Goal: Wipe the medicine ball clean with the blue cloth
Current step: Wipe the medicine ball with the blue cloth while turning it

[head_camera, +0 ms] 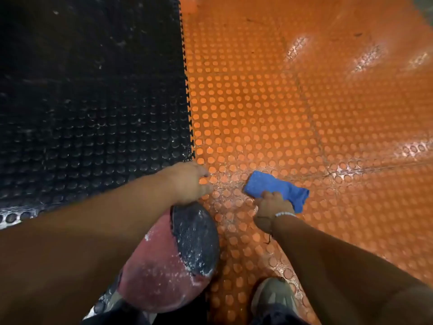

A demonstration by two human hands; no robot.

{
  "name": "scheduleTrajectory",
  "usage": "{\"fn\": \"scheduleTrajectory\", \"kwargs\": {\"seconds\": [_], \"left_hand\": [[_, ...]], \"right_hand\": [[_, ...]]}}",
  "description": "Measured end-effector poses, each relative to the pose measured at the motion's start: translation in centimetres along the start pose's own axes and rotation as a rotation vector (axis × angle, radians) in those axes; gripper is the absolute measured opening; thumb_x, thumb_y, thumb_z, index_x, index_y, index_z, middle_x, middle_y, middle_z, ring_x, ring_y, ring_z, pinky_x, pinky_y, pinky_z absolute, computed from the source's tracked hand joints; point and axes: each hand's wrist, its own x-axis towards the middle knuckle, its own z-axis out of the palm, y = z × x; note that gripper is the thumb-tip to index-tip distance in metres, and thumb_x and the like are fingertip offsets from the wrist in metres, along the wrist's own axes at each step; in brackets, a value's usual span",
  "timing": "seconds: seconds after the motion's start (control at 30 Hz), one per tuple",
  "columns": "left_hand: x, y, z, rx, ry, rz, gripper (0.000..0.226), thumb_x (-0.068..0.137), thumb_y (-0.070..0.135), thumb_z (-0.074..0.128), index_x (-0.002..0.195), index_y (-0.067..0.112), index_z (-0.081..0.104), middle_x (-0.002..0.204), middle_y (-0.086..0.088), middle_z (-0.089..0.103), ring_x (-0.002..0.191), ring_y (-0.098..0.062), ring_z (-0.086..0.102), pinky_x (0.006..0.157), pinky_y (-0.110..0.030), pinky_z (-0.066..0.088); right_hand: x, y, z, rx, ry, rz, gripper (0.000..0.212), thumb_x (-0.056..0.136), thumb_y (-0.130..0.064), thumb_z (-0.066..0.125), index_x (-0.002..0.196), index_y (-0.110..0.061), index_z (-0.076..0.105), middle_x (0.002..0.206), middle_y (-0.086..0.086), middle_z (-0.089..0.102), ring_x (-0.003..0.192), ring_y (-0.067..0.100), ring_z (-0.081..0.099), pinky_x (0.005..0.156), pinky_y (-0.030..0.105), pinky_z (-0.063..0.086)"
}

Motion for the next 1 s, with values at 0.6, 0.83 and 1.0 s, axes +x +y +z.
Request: {"fn": "scheduleTrajectory", "kwargs": {"seconds": [0.6,0.83,1.0], "left_hand": [[-1.5,0.7,-1.8,0.390,-0.481,0.054,0.095,0.059,0.058,0.081,0.141,0.040,0.035,0.144,0.015,0.038,0.130,-0.019,0.038,0.110,-0.044,0.028],[-3.6,-0.8,-0.8,0.260,-0.267,0.007,0.085,0.058,0.064,0.078,0.132,0.040,0.044,0.132,0.016,0.042,0.125,-0.012,0.041,0.109,-0.042,0.023],[-6.0,0.1,0.5,0.142,-0.026,-0.143,0.072,0.056,0.069,0.075,0.117,0.040,0.049,0.120,0.010,0.043,0.118,-0.016,0.041,0.099,-0.038,0.032]], "right_hand": [[5.6,3.1,-0.3,0.022,-0.083,0.040,0.037,0.086,-0.014,0.055,0.123,-0.009,0.055,0.127,0.014,0.055,0.116,0.028,0.054,0.095,0.034,0.044],[2.7,2.0,-3.1,0.448,0.098,0.153,0.033,0.091,-0.009,0.042,0.124,-0.009,0.043,0.125,0.024,0.040,0.103,0.043,0.053,0.079,0.037,0.041],[-0.3,-1.4,-6.1,0.679,0.058,0.134,0.045,0.092,-0.032,0.055,0.132,-0.013,0.046,0.129,0.019,0.051,0.112,0.036,0.051,0.078,0.029,0.039]]}}
